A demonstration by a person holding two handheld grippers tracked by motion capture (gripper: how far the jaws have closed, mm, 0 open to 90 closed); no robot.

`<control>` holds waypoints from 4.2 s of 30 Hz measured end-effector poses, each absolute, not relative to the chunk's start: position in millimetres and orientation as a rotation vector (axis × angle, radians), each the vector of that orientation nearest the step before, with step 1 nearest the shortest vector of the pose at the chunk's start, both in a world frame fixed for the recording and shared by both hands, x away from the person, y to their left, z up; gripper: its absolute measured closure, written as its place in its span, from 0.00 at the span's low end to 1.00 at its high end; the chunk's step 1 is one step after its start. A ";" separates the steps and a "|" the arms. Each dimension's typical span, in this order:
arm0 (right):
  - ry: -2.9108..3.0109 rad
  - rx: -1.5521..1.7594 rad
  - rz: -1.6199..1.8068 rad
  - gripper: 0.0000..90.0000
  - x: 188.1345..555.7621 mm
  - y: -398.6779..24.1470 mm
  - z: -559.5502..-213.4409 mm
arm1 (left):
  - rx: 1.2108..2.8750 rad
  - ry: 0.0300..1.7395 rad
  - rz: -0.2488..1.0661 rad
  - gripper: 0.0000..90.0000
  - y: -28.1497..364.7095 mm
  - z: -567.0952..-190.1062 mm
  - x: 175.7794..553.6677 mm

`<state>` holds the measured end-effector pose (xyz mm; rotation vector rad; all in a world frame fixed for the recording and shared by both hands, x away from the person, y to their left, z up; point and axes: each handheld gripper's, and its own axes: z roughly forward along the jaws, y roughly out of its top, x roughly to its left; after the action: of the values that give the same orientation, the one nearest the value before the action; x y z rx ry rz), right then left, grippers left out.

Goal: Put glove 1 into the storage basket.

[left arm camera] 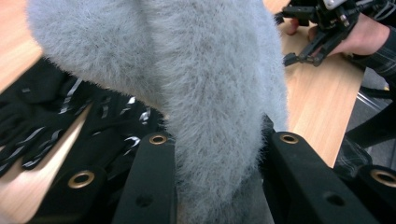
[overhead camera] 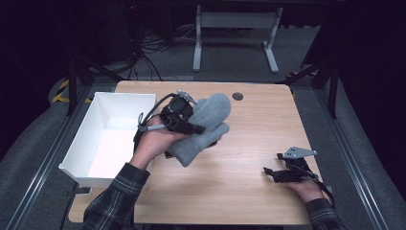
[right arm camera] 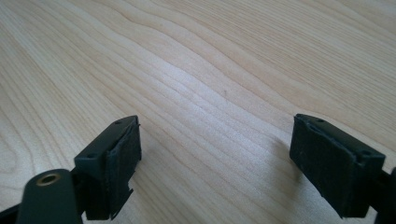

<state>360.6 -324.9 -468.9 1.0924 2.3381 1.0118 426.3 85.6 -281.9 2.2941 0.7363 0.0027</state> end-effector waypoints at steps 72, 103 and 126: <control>2.341 1.091 1.005 0.17 360.6 -325.2 -469.0 | 2.121 1.469 0.020 0.56 297.1 -421.7 449.3; 2.341 1.091 1.005 0.17 360.7 -325.2 -469.0 | 2.014 1.118 0.220 0.30 239.8 -317.6 422.4; 2.343 1.089 1.005 0.16 360.9 -325.2 -468.9 | 2.105 0.832 0.144 0.26 135.3 -311.6 405.3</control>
<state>360.9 -325.2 -468.9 1.0887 2.3427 1.0046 405.3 135.3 -311.6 2.1054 0.8324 0.1438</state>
